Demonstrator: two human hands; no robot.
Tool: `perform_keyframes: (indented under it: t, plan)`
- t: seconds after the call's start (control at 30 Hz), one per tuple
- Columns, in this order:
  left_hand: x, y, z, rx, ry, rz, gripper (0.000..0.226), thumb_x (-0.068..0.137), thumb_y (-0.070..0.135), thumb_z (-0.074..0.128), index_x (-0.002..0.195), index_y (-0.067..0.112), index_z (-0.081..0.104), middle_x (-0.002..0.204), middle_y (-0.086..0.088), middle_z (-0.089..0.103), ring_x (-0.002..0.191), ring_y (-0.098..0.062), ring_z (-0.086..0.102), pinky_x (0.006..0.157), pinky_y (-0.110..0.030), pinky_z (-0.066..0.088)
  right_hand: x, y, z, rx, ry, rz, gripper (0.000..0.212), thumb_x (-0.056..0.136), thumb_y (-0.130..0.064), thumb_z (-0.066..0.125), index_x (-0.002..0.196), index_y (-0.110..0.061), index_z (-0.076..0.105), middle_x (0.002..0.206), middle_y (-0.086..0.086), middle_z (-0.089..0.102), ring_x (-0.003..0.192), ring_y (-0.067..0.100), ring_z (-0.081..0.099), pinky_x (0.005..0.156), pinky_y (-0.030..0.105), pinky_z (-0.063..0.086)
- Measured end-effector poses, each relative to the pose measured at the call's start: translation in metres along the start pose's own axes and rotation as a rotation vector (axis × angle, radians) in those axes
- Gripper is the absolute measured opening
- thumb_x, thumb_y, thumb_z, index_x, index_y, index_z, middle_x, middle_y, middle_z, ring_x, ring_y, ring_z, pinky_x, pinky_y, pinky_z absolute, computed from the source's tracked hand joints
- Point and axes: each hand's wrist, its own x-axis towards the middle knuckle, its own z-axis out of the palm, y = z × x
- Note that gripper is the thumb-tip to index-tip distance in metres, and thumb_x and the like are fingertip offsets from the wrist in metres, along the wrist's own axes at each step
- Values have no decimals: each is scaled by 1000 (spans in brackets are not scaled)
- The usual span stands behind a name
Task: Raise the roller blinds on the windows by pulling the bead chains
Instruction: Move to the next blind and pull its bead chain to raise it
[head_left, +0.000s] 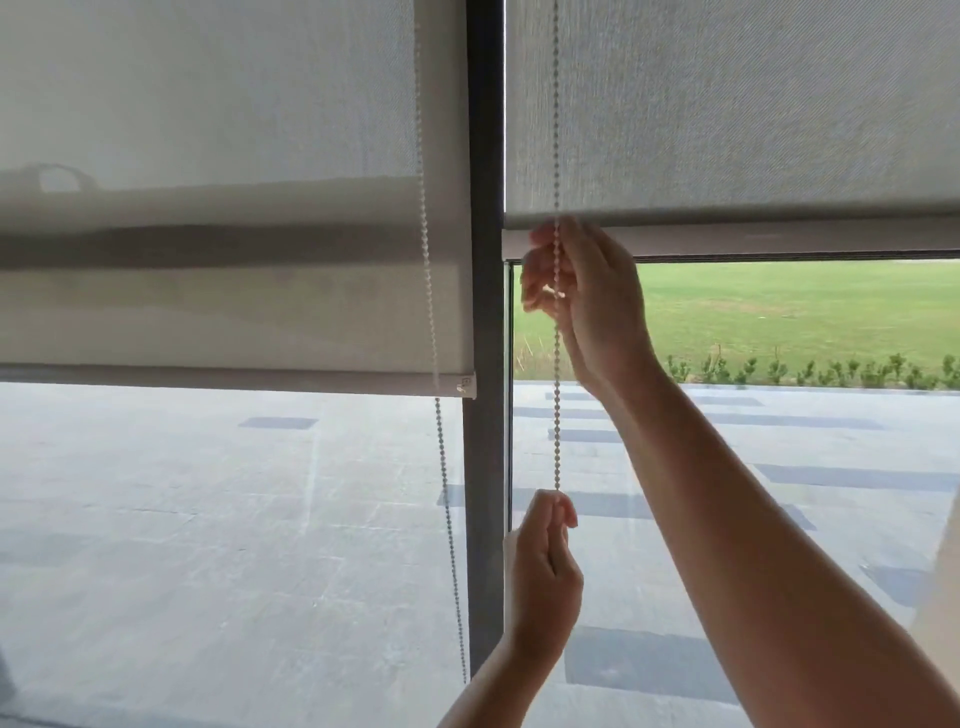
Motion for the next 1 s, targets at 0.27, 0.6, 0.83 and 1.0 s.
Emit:
perform_keyframes:
  t: [0.27, 0.6, 0.83, 1.0]
  plan:
    - [-66, -50, -7, 42, -97, -80, 36, 100, 46, 31, 76, 26, 47, 54, -4, 38, 40, -7, 27, 43, -22, 20, 58, -56, 4, 100, -11, 60, 21, 99, -10, 42, 96, -8, 64, 59, -1, 49, 45, 7, 38, 42, 21, 26]
    - [-70, -51, -7, 96, -283, -142, 27, 98, 47, 30, 81, 38, 50, 46, 11, 29, 40, -3, 27, 47, -20, 22, 28, -47, -3, 116, 131, -191, 30, 98, -2, 40, 78, -12, 61, 46, -11, 34, 38, 2, 21, 34, 15, 19]
    - [-50, -38, -4, 50, -396, -160, 7, 94, 26, 55, 90, 29, 60, 61, 10, 61, 56, -10, 64, 56, -24, 53, 8, -37, -13, 76, 168, -186, 29, 97, -4, 42, 78, -14, 61, 46, -14, 34, 39, 2, 20, 35, 14, 18]
    - [-29, -21, 3, 11, -335, -129, 16, 83, 35, 65, 97, 31, 60, 67, 2, 68, 62, -12, 68, 62, -29, 59, -19, -13, -7, 43, 244, -112, 27, 98, -2, 45, 79, -10, 62, 47, -8, 32, 39, 1, 22, 36, 14, 17]
